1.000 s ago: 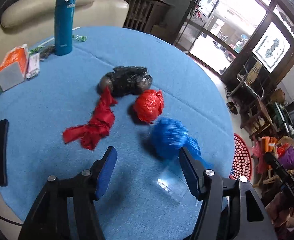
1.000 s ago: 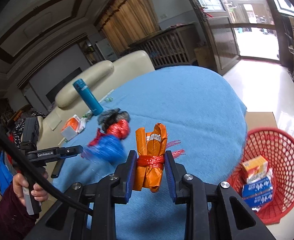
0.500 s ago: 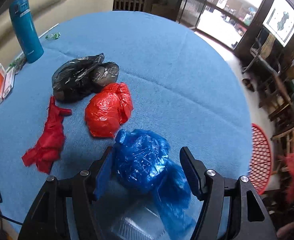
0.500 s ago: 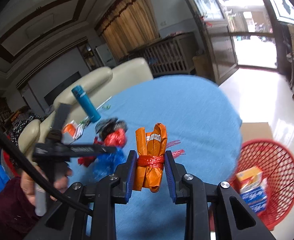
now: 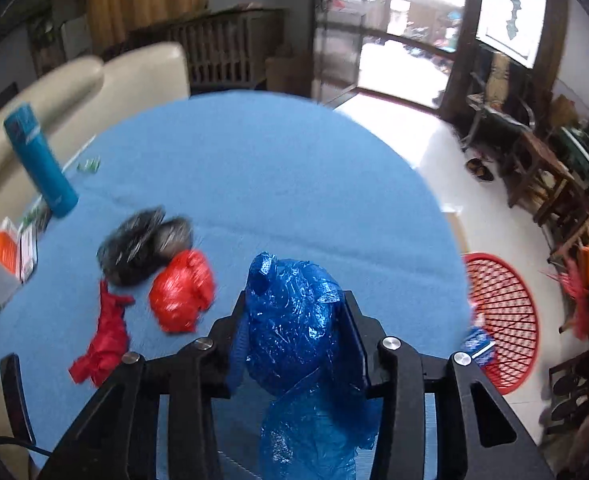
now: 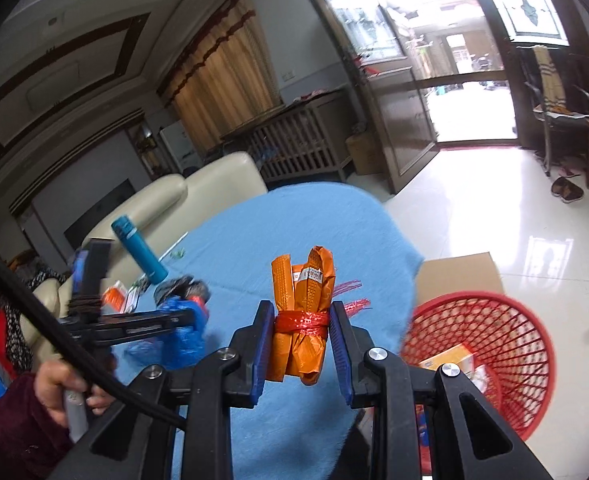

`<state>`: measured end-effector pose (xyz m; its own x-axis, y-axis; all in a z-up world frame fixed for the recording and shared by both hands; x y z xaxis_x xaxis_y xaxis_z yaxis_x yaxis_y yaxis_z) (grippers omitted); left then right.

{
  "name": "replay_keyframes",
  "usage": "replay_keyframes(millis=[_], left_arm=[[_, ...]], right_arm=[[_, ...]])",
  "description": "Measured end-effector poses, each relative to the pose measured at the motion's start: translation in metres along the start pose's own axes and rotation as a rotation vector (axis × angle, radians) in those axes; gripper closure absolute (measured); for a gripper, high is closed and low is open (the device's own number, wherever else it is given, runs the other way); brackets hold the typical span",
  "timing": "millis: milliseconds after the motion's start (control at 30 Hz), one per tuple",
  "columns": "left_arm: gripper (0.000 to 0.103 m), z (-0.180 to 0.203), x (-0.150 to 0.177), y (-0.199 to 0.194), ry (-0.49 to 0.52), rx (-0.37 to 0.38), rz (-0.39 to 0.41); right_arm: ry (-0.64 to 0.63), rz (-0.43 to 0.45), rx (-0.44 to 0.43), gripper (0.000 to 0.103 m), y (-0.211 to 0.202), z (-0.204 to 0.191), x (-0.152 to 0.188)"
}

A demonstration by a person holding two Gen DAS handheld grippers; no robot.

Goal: Collect trash
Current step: 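Carry the orange and blue bags to the red basket and release both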

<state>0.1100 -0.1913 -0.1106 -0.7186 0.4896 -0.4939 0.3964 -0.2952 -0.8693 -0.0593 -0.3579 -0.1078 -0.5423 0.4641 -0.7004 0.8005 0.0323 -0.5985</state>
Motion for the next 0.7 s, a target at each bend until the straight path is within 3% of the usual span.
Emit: replay_keyframes(millis=[133, 300, 500, 700], left_arm=[[0.059, 0.046, -0.008, -0.034, 0.099, 0.096, 0.063], [0.059, 0.114, -0.013, -0.051, 0.213, 0.18, 0.079], [0.059, 0.186, -0.015, -0.035, 0.312, 0.255, 0.044], [0.055, 0.237, 0.007, -0.003, 0.396, 0.255, -0.035]], right_arm=[[0.087, 0.04, 0.052, 0.073, -0.022, 0.044, -0.005], [0.246, 0.085, 0.086, 0.073, -0.054, 0.112, -0.003], [0.368, 0.1, 0.088, 0.073, -0.072, 0.163, 0.009], [0.438, 0.08, 0.051, 0.073, -0.064, 0.186, 0.018]])
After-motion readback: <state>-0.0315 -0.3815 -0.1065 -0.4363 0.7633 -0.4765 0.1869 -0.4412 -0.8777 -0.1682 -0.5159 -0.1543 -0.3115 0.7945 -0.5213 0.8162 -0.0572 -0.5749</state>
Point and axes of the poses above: each gripper's, at about its wrist camera, not at the fingertips, and y roughly the way its jaws point, z to its right, x to its underside, the point moved 4 cm from there along y, roughly the way its jaws point, and after that the axes turned 9 degrees about -z, right-handed, at the moved point
